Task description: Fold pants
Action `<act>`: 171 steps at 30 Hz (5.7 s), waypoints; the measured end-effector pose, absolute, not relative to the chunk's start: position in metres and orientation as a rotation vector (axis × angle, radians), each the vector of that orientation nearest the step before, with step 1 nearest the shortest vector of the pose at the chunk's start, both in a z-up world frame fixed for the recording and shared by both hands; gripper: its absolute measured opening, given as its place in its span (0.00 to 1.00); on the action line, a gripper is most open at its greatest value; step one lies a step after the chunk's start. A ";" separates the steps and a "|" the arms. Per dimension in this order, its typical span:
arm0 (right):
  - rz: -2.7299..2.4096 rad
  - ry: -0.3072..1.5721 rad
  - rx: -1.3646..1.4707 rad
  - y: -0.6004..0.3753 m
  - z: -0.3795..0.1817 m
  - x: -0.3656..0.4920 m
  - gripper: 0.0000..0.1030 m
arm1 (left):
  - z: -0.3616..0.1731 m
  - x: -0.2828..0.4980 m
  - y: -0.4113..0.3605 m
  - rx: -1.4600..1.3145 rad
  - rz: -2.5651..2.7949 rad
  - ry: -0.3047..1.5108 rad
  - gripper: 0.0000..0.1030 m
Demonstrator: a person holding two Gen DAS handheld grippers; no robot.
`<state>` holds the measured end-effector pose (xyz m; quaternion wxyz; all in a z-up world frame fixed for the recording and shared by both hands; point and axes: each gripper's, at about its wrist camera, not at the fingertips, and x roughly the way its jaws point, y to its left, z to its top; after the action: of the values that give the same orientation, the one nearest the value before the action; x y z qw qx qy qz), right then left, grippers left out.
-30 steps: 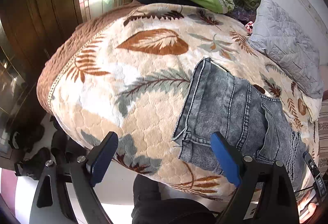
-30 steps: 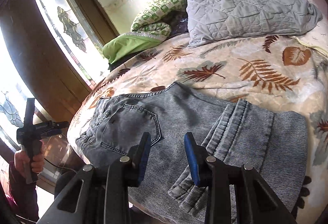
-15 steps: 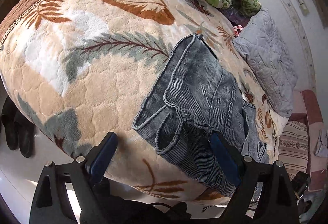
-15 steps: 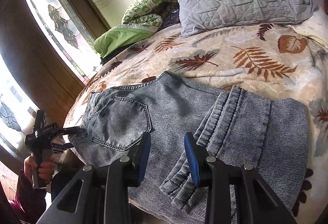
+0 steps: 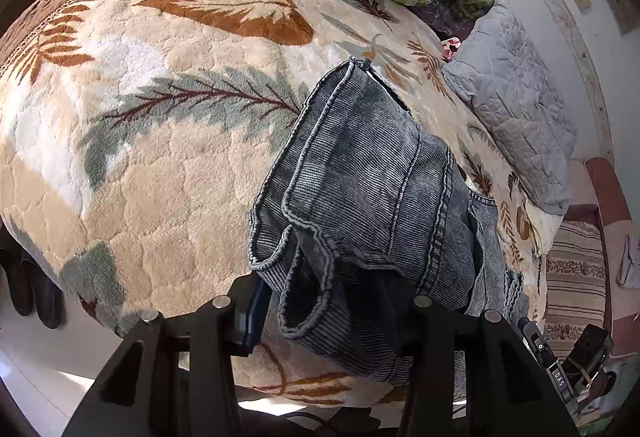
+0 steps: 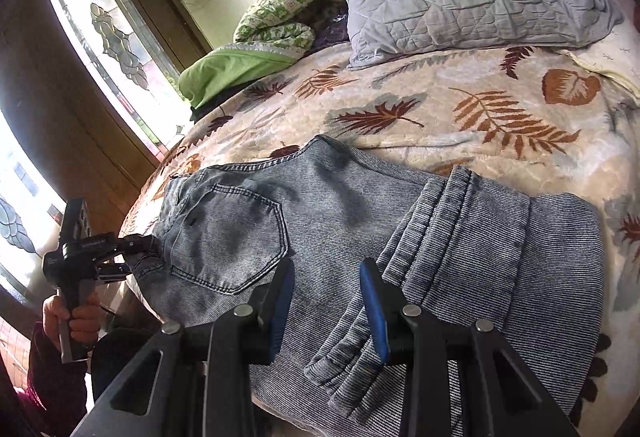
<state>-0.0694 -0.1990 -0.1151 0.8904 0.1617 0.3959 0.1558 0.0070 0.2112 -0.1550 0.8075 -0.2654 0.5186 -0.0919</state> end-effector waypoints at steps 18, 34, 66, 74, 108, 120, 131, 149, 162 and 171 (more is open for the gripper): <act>0.302 0.846 0.393 -0.213 -0.125 -0.064 0.36 | -0.101 -0.002 0.180 -0.399 -0.234 0.956 0.15; 0.460 0.931 0.690 -0.155 -0.154 -0.015 0.36 | -0.007 -0.042 0.076 -0.188 -0.492 0.797 0.14; 0.629 0.713 0.974 -0.284 -0.114 -0.082 0.32 | -0.004 -0.067 -0.144 0.004 -0.905 0.930 0.14; 0.333 0.908 0.939 -0.360 -0.149 -0.119 0.32 | -0.066 -0.067 -0.209 0.133 -1.000 1.163 0.14; -0.043 0.890 0.584 -0.339 -0.148 -0.041 0.39 | -0.146 0.073 -0.122 0.161 -0.544 1.058 0.89; 0.016 0.767 0.440 -0.305 -0.106 -0.097 0.45 | -0.097 0.008 -0.095 0.145 -0.623 0.945 0.89; -0.027 0.885 0.266 -0.257 -0.129 -0.121 0.55 | -0.138 -0.046 -0.091 0.265 -0.654 1.010 0.89; -0.009 0.873 0.353 -0.271 -0.123 -0.132 0.58 | -0.126 -0.050 -0.081 0.249 -0.595 0.916 0.99; -0.102 0.773 0.332 -0.287 -0.090 -0.083 0.58 | -0.098 -0.030 -0.073 0.290 -0.453 0.741 0.99; -0.085 0.769 0.328 -0.278 -0.095 -0.064 0.58 | -0.100 -0.013 -0.069 0.297 -0.366 0.729 0.99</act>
<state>-0.0643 -0.2780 -0.0946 0.9131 0.1590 0.3732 -0.0412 -0.0135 -0.0688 -0.0995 0.9072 0.1437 0.3533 -0.1774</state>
